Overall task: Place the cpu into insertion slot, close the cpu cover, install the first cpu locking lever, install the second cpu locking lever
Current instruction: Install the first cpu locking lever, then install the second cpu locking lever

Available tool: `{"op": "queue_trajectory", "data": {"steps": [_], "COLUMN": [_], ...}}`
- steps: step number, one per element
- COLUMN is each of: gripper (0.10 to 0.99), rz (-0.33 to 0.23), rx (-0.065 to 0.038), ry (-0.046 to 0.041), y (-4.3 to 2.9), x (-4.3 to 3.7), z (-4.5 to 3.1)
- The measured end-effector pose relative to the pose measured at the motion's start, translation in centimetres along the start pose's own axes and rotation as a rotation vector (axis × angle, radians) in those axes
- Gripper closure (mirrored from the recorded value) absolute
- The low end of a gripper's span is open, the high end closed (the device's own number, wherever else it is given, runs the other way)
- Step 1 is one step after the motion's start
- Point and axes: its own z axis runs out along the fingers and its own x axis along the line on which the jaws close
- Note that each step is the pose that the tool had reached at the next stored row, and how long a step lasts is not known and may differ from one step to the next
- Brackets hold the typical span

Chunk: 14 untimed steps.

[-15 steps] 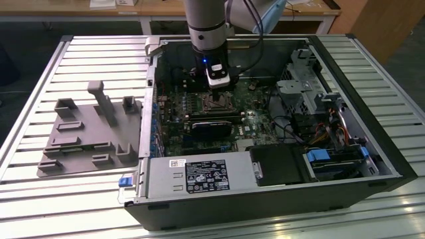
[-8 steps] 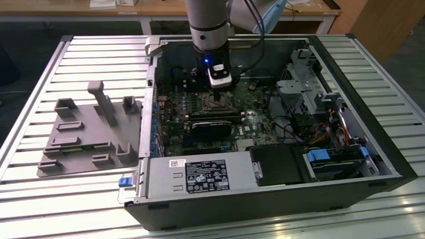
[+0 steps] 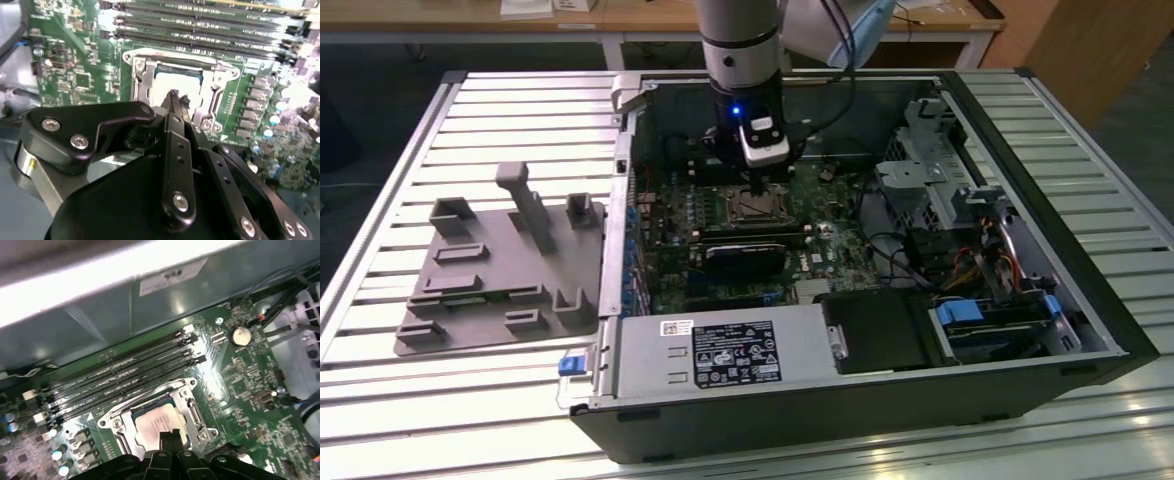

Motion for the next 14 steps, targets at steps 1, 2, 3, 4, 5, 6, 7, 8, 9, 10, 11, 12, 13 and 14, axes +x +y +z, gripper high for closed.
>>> {"op": "queue_trajectory", "data": {"steps": [1, 2, 3, 4, 5, 6, 7, 8, 9, 10, 11, 12, 13, 14], "gripper": [0.984, 0.984, 0.984, 0.984, 0.984, 0.984, 0.984, 0.984, 0.984, 0.984, 0.984, 0.984, 0.984, 0.984], "rz": [0.000, 0.000, 0.000, 0.000, 0.000, 0.000, 0.000, 0.000, 0.000, 0.000, 0.000, 0.000, 0.000, 0.000], "rx": [0.000, 0.000, 0.000, 0.000, 0.000, 0.000, 0.000, 0.000, 0.000, 0.000, 0.000, 0.000, 0.000, 0.000], "ry": [0.0000, 0.0000, 0.0000, 0.0000, -0.0001, -0.0001, -0.0001, 0.0000, 0.0000, 0.0000, 0.0000, 0.0000, 0.0000, 0.0000], "y": [0.02, 0.03, 0.04, 0.05, 0.05, 0.05, 0.05, 0.05, 0.05, 0.05, 0.05, 0.05, 0.05, 0.05], "x": [-0.05, -0.09, -0.11, -0.12, -0.12, -0.12, -0.12, -0.13, -0.13, -0.13, -0.13, -0.13, -0.13, -0.13], "z": [-0.34, -0.60, -0.77, -0.83, -0.83, -0.83, -0.83, -0.86, -0.88, -0.88, -0.88, -0.88, -0.88, -0.89]}}
